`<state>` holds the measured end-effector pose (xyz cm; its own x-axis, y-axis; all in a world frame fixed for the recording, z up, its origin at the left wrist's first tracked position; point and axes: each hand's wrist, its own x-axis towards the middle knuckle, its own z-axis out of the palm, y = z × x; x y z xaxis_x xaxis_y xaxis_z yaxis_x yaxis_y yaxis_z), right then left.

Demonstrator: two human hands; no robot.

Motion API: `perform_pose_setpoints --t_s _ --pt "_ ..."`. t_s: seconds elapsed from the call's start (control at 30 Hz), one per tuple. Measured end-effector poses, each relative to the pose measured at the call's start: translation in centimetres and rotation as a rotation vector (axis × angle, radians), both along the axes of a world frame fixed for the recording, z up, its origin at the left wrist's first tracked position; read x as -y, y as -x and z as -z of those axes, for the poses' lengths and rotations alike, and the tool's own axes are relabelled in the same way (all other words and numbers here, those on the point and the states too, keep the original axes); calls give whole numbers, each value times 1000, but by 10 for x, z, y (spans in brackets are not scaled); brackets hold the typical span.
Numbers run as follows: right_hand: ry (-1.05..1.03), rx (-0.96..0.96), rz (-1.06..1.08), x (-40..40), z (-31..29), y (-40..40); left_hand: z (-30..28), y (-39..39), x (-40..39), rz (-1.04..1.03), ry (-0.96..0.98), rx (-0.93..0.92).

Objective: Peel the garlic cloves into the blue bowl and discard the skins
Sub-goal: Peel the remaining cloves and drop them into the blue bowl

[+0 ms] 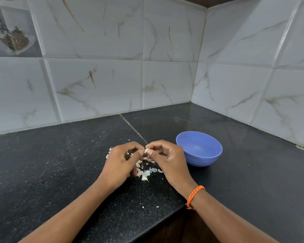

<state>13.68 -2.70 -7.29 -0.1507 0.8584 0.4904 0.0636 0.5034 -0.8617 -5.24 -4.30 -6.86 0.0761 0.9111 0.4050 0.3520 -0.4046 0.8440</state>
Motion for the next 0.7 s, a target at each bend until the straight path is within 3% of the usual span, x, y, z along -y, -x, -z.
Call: perform_pose_setpoints --t_s 0.3,0.47,0.57,0.7 --pt "-329 460 285 -9 -44 -20 0 5 -1 -136 -25 -10" --pt "-119 656 593 -24 -77 -68 2 9 -5 -292 -86 -113" --pt "34 765 617 -28 -82 -86 -4 8 -3 -372 -120 -135" --pt "74 889 616 -28 -77 -83 -6 7 -4 -379 -149 -116"
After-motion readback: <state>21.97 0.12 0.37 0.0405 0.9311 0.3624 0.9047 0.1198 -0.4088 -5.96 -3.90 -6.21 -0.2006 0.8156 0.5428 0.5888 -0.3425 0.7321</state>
